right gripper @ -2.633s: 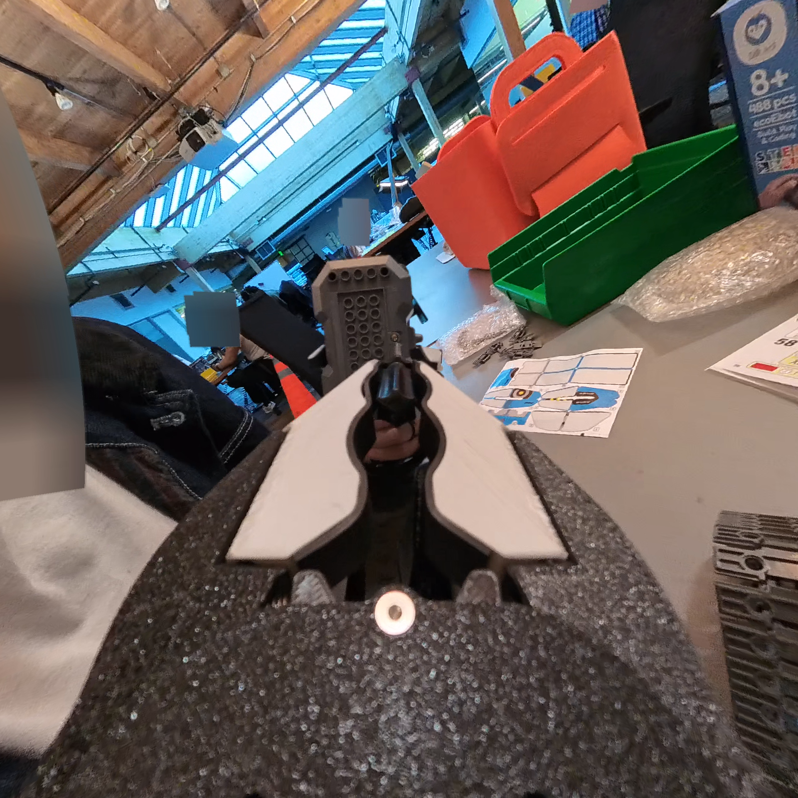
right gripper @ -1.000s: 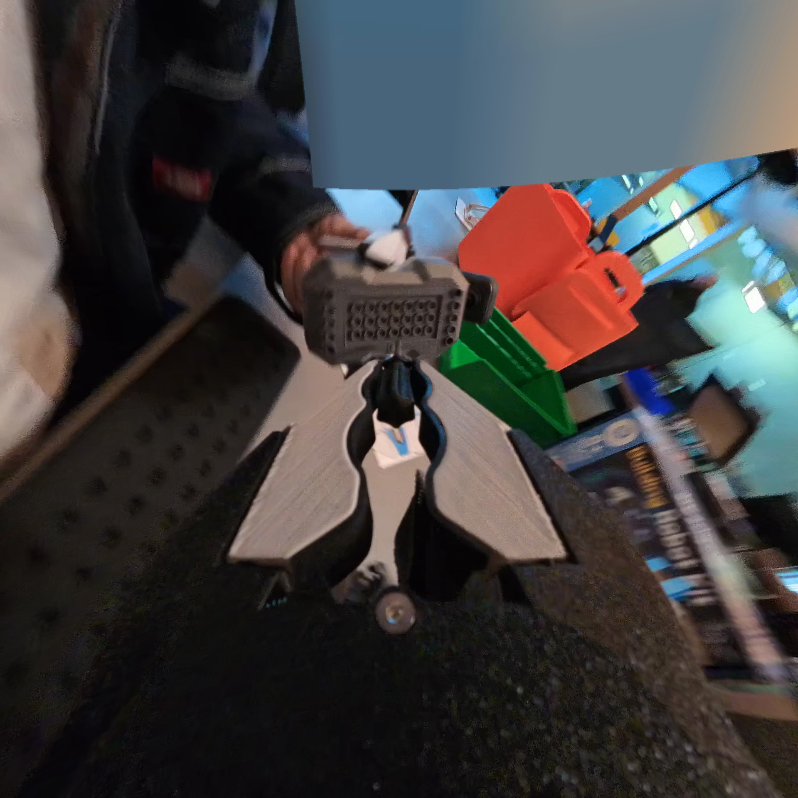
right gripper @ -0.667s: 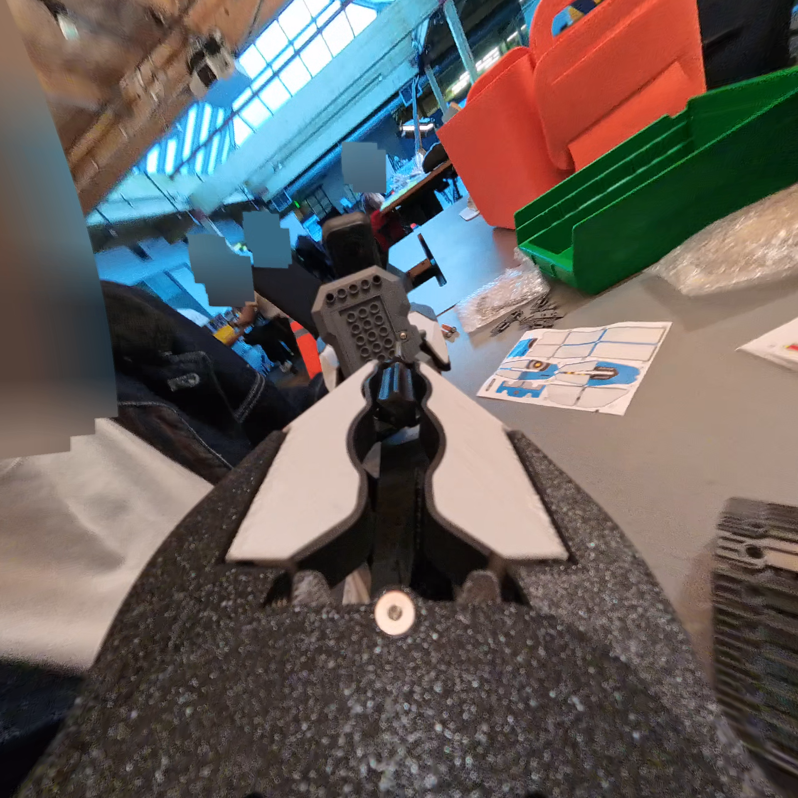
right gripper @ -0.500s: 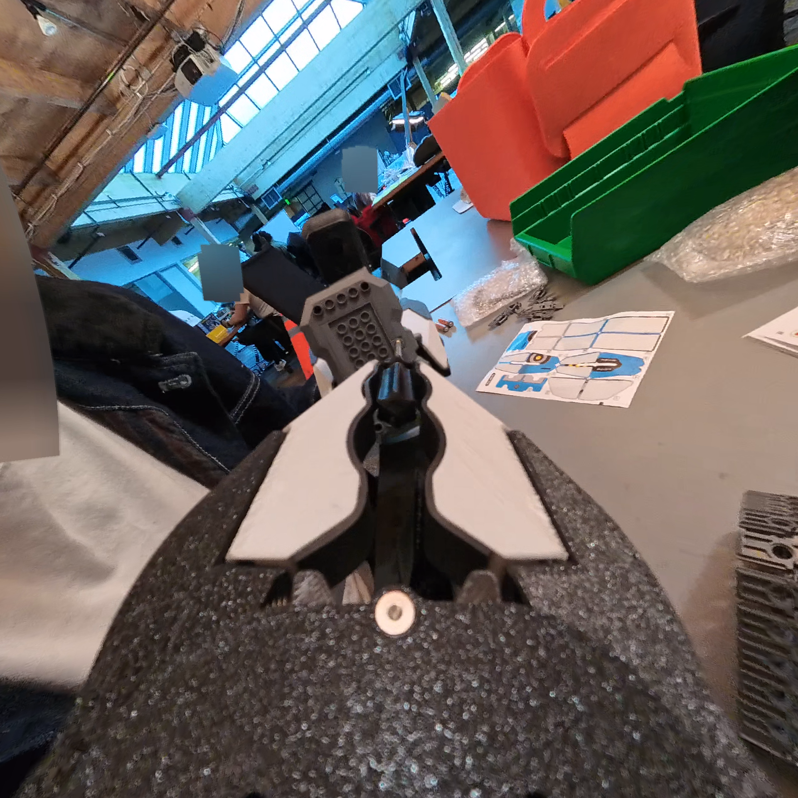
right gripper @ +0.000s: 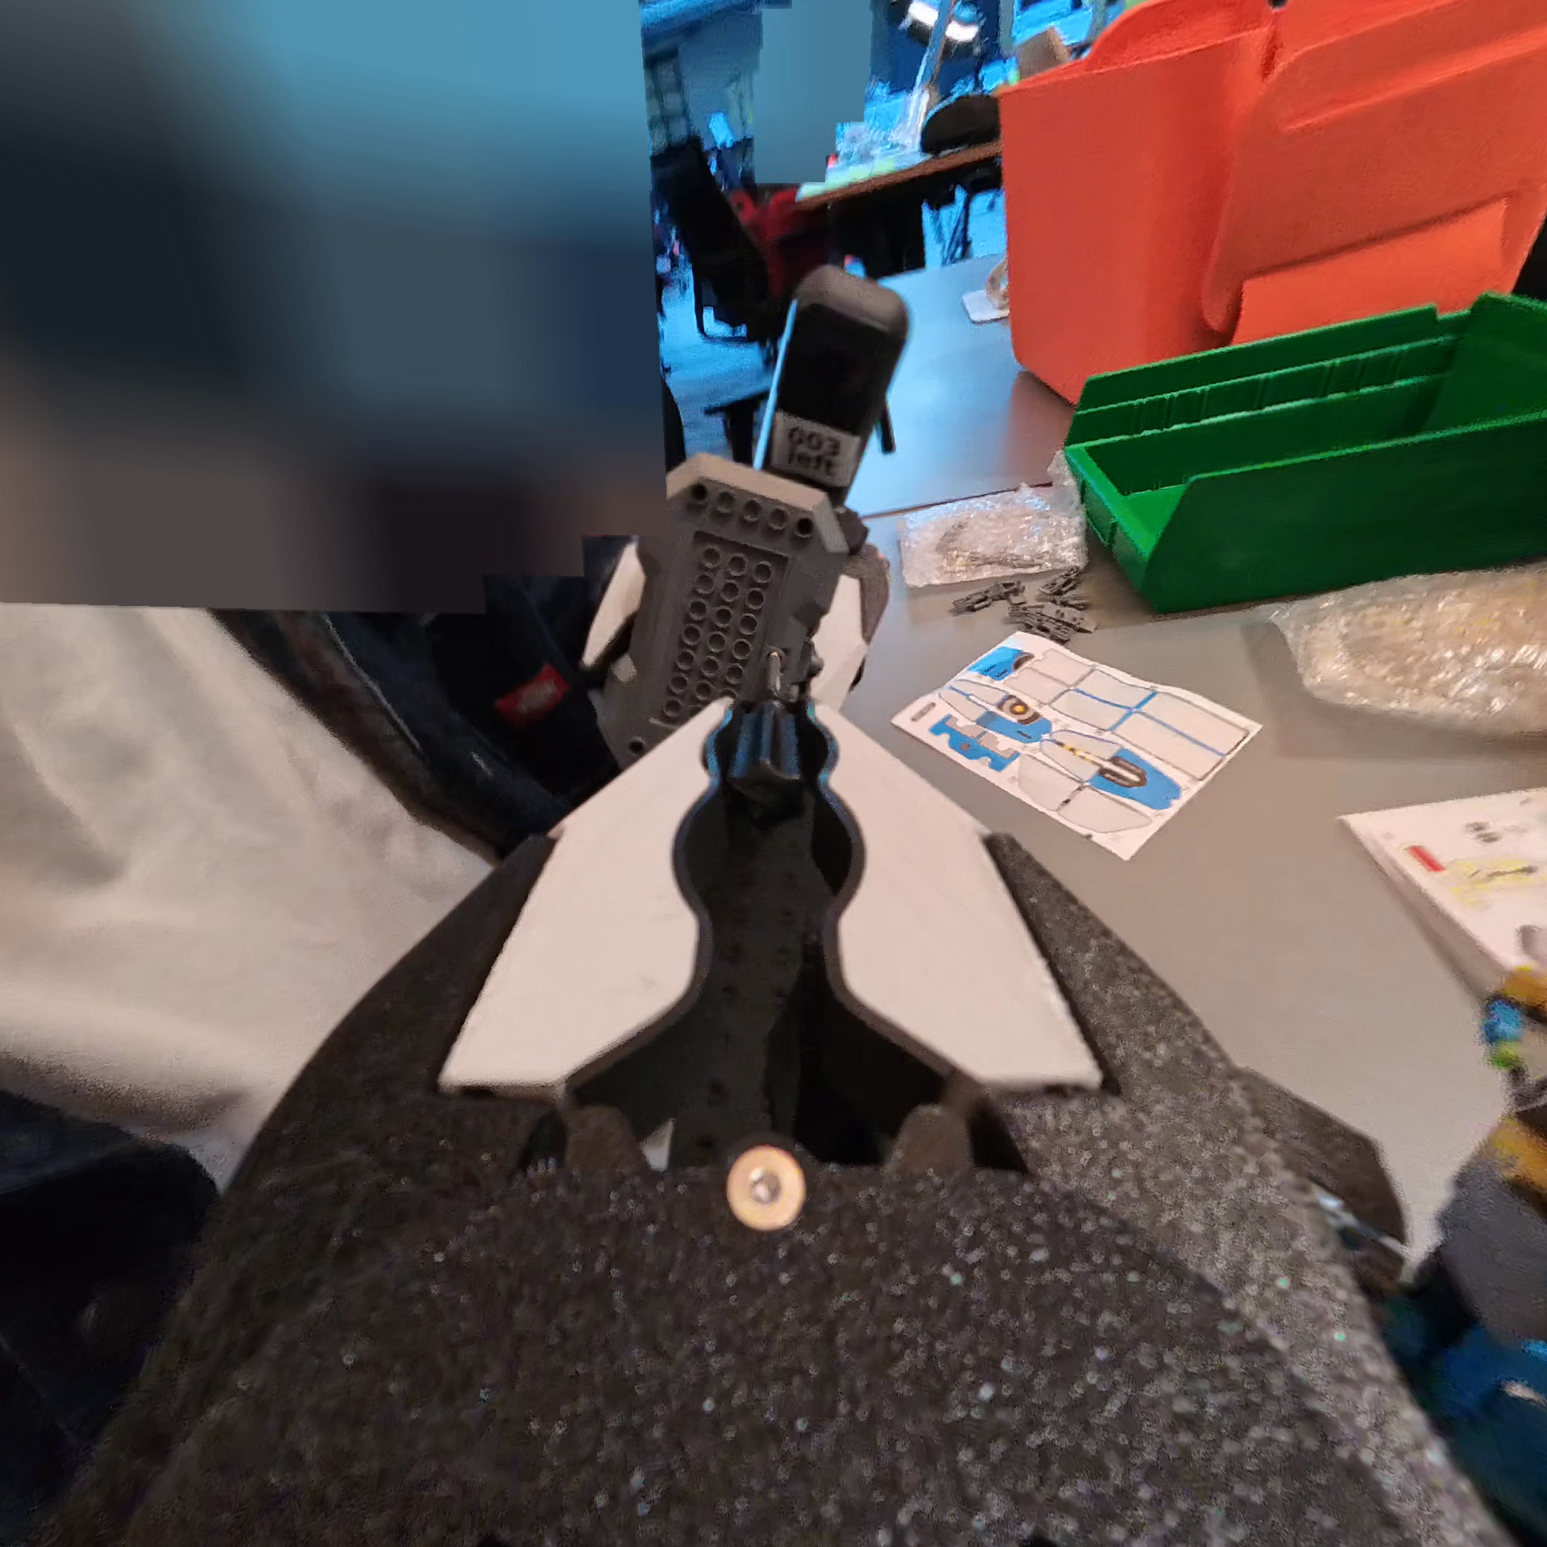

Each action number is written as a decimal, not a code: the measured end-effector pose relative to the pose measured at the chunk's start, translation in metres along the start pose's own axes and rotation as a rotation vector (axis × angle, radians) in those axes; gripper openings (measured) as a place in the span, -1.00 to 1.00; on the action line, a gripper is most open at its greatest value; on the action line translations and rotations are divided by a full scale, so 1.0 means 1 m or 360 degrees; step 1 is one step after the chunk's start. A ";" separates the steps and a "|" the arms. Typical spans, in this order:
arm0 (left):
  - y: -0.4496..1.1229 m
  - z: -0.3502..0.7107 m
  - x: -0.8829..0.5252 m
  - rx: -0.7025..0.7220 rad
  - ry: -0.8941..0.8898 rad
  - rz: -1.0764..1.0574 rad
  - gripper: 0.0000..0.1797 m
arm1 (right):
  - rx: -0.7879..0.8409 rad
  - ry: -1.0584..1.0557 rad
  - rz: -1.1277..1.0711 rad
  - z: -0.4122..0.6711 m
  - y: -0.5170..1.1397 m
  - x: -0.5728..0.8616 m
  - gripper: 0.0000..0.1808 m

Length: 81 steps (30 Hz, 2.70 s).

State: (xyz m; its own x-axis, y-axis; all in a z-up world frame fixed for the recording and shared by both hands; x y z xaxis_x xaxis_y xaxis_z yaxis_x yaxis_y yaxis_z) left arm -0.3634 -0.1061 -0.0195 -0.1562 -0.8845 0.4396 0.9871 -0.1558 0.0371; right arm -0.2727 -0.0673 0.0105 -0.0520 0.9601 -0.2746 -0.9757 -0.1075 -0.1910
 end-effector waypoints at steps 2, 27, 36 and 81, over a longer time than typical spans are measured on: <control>0.001 -0.001 0.004 -0.0035 -0.0129 -0.0106 -0.24 | -0.0098 -0.0186 0.0001 0.003 -0.001 -0.005 -0.88; -0.009 0.010 -0.013 -0.0021 0.0604 0.0552 -0.23 | 0.0183 0.0203 -0.0120 0.011 -0.013 0.001 -0.87; -0.005 0.000 -0.014 -0.0157 0.0820 0.0708 -0.23 | 0.0340 0.0644 -0.0012 -0.007 0.004 0.003 -0.87; -0.002 0.010 0.047 0.0116 -0.0719 -0.0834 -0.23 | -0.0301 -0.1743 -0.0090 0.010 0.002 -0.062 -0.88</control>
State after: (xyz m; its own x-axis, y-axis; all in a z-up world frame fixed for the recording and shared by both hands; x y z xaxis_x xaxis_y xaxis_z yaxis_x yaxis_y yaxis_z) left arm -0.3721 -0.1429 0.0105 -0.5984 -0.4287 0.6769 0.7878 -0.4686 0.3996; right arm -0.2737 -0.1241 0.0368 -0.2594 0.6637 0.7015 -0.9393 -0.0047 -0.3430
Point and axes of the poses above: each gripper's, where its closed fingertips meet, y out along the fingers, z out of its top, x = y × z across the jaws, the point moved 3 cm from there along -y, back along the fingers, and after that the axes turned 4 degrees about y, right-handed, at the moved point
